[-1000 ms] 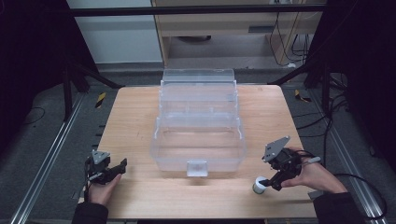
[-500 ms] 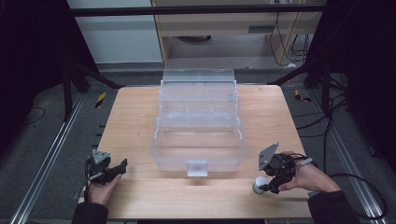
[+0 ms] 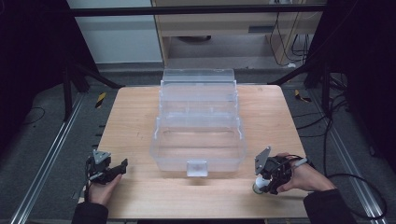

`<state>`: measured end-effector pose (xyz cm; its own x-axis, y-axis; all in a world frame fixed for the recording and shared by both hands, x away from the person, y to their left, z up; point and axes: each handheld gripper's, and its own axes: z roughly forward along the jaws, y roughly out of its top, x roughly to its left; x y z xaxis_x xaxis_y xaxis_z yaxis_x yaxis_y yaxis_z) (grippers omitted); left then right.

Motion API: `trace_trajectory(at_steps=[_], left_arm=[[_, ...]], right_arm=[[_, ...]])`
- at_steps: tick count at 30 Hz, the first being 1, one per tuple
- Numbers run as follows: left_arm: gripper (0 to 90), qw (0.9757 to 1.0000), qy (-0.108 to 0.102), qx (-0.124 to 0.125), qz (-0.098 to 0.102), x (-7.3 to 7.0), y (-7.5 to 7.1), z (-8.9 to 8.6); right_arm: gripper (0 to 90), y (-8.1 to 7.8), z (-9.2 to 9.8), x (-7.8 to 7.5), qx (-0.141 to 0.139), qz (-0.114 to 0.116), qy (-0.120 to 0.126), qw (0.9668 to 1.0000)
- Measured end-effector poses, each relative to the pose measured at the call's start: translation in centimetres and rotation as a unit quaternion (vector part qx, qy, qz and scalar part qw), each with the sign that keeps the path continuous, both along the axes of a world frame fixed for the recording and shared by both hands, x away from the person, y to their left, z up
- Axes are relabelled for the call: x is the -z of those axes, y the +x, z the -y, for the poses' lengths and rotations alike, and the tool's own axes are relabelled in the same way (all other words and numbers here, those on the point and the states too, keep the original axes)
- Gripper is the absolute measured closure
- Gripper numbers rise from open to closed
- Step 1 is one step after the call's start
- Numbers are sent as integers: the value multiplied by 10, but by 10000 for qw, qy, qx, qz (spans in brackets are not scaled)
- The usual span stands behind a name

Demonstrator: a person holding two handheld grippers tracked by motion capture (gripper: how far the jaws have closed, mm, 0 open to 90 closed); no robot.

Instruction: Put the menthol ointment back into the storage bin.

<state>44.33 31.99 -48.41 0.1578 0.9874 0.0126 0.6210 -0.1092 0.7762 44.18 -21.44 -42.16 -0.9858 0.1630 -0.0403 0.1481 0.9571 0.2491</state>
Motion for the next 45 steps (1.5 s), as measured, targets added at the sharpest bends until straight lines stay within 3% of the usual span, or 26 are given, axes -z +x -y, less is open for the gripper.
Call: trace_trajectory(at_steps=[5, 26, 37, 45], left_arm=[[315, 10000, 4, 7, -3, 0, 0, 0], [320, 10000, 33, 20, 5, -1, 0, 0], [321, 10000, 46, 28, 4, 0, 0, 0], [322, 10000, 56, 28, 5, -1, 0, 1]], right_arm=[[425, 1, -3, 4, -88, -35, -155, 9998], [488, 3, -8, 10, -135, -137, -383, 9991], [500, 3, -9, 11, -149, -135, -411, 9990], [504, 4, -10, 10, -11, -152, -402, 9991]])
